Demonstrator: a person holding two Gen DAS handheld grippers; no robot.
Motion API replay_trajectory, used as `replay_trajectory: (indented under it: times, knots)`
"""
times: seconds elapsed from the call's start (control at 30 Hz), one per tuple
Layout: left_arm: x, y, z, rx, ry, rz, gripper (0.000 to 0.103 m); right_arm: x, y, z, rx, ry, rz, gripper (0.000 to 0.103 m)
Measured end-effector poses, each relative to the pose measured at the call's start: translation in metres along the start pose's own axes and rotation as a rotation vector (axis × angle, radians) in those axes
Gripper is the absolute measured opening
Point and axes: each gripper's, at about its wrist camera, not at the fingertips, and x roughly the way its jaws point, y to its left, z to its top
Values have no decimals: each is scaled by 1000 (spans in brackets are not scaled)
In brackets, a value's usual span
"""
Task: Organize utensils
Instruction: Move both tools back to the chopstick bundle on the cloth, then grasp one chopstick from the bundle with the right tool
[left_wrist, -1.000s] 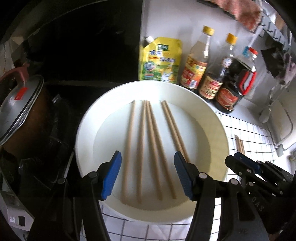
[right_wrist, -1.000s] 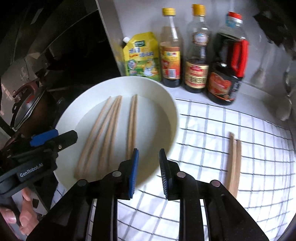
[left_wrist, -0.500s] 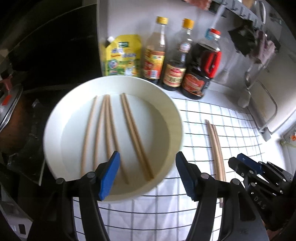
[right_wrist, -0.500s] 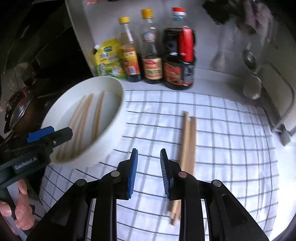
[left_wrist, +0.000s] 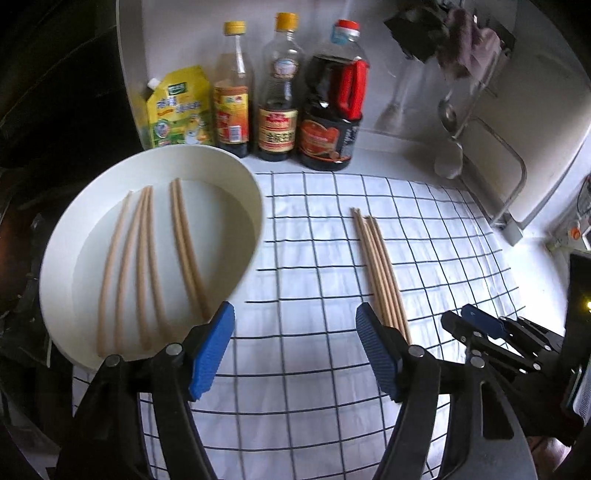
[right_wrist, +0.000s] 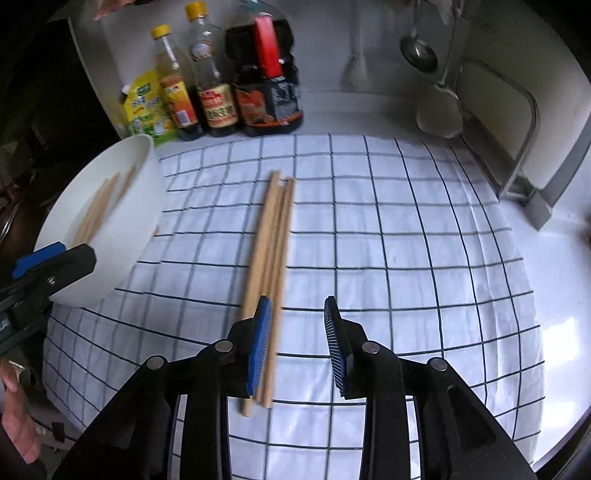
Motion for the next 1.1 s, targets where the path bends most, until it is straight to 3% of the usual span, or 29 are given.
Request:
replay_trajectory:
  times: [0.5, 1.1]
  knots:
    - [32, -17, -13, 9, 42, 29, 68, 48, -4, -1, -6, 17, 42, 29]
    - [41, -11, -14, -11, 59, 36, 68, 58, 12, 1, -72, -7, -10, 29]
